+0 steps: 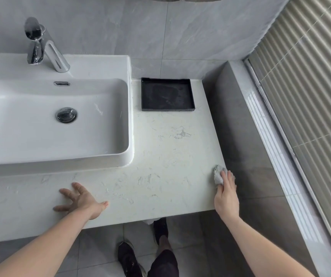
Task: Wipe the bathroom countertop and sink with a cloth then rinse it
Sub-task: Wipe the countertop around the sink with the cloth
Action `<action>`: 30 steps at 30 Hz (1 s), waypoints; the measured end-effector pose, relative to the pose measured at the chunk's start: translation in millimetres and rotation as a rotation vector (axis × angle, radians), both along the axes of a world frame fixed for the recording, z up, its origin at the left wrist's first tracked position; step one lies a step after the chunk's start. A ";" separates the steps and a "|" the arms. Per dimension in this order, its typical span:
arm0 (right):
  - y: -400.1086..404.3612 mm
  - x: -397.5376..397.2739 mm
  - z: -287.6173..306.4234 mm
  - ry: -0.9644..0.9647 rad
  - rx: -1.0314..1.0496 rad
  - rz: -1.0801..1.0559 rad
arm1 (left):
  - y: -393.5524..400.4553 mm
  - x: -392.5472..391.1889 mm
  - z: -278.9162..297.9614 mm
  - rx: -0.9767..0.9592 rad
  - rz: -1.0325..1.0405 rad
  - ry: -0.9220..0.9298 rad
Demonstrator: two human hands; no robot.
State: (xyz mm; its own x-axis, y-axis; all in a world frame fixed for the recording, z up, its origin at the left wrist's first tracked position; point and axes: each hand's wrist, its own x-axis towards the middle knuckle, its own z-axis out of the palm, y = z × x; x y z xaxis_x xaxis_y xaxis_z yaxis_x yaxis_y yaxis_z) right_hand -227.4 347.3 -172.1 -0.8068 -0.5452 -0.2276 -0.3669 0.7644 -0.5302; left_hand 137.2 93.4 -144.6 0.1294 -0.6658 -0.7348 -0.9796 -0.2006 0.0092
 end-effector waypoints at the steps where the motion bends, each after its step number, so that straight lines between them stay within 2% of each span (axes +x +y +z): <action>1: -6.2 2.1 5.4 0.002 -0.052 -0.051 | -0.2 -0.6 0.3 -0.001 0.002 0.000; 3: -21.5 15.2 12.8 0.016 -0.149 -0.018 | -0.8 -1.3 1.0 0.002 0.005 -0.002; 5: -35.8 38.4 13.0 0.002 -0.160 0.137 | -0.9 -1.7 2.0 0.005 0.007 -0.007; 10: -55.8 120.2 11.1 0.019 0.054 0.745 | -1.2 -1.7 2.9 0.007 0.001 -0.008; 12: -49.9 143.1 6.2 0.081 0.140 0.844 | -0.9 -2.0 2.9 0.004 -0.002 -0.012; 15: -31.7 138.9 0.4 0.162 0.201 0.779 | -0.2 -2.0 2.8 0.001 -0.002 -0.015; 19: 0.2 89.5 -5.4 0.220 0.292 0.574 | -0.2 -1.8 2.9 0.003 0.003 -0.006; 24: 29.7 16.6 -15.0 0.162 0.331 0.291 | -0.3 -2.3 4.2 0.004 0.006 -0.006; 30: -4.2 39.1 -21.4 0.134 0.360 0.067 | -0.2 -3.3 6.4 0.008 0.005 -0.003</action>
